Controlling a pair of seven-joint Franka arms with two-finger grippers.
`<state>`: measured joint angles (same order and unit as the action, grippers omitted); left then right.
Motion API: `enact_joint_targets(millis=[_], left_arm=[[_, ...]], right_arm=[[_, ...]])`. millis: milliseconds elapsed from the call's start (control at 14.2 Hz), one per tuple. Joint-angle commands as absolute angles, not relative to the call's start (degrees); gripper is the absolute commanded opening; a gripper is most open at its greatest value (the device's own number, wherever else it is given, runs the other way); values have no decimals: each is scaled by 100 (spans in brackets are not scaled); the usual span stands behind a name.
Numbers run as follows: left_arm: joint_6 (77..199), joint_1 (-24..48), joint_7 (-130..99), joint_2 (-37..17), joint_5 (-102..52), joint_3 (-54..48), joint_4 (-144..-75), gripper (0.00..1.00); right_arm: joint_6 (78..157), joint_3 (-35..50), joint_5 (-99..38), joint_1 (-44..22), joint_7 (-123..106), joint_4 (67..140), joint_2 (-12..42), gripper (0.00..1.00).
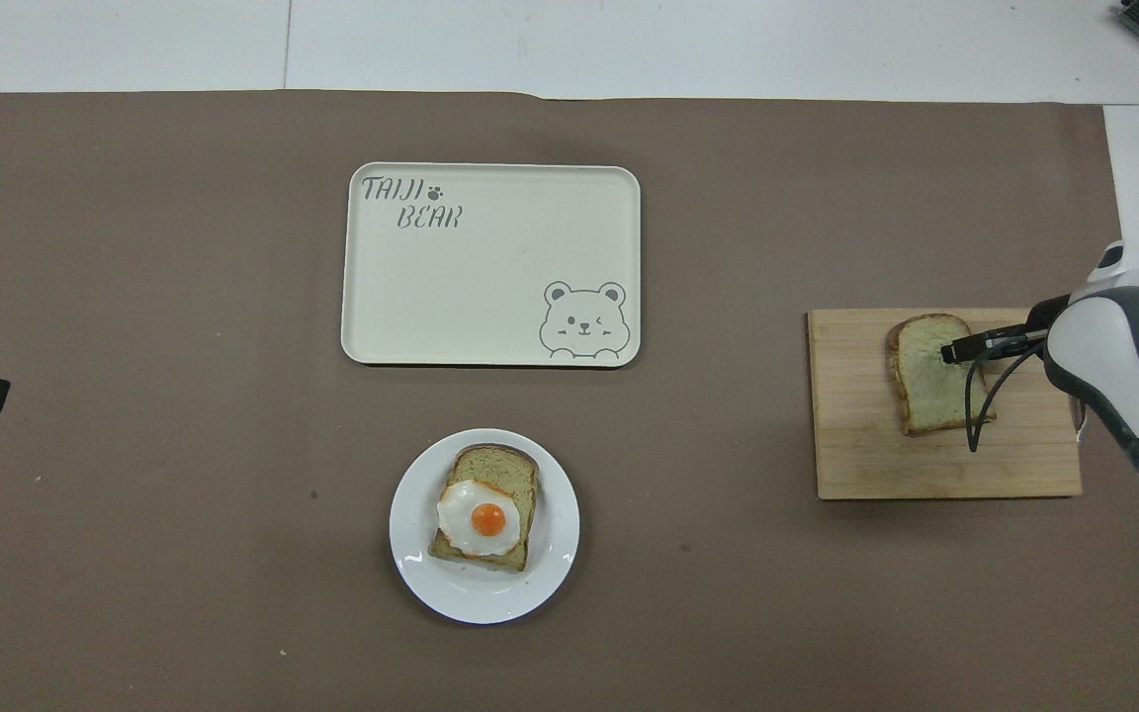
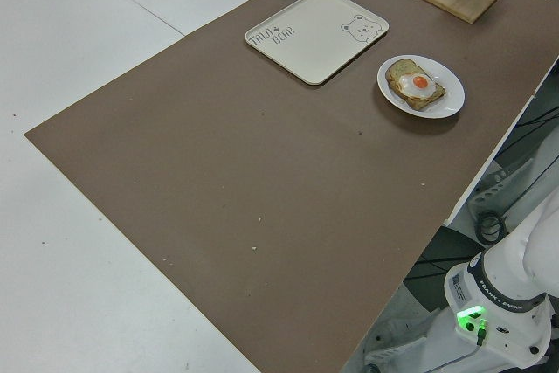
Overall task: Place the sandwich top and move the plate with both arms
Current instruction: 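Reach the right gripper down to the bread slice on the board, then close the right gripper on the bread slice edge and lift it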
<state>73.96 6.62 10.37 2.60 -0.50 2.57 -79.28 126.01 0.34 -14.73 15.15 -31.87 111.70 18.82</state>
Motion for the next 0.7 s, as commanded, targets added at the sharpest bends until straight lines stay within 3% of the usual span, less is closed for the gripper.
enact_joint_targets(millis=[0,632], left_arm=[[7365,738,1002,422,-53,308,-8104,100],[7365,721,993,422,-53,316,-8104,100]], right_arm=[[12718,62,-1600,1564,-3279,11338,1819,0],[12560,62,-1582,1600,-3252,11119,1846,0]])
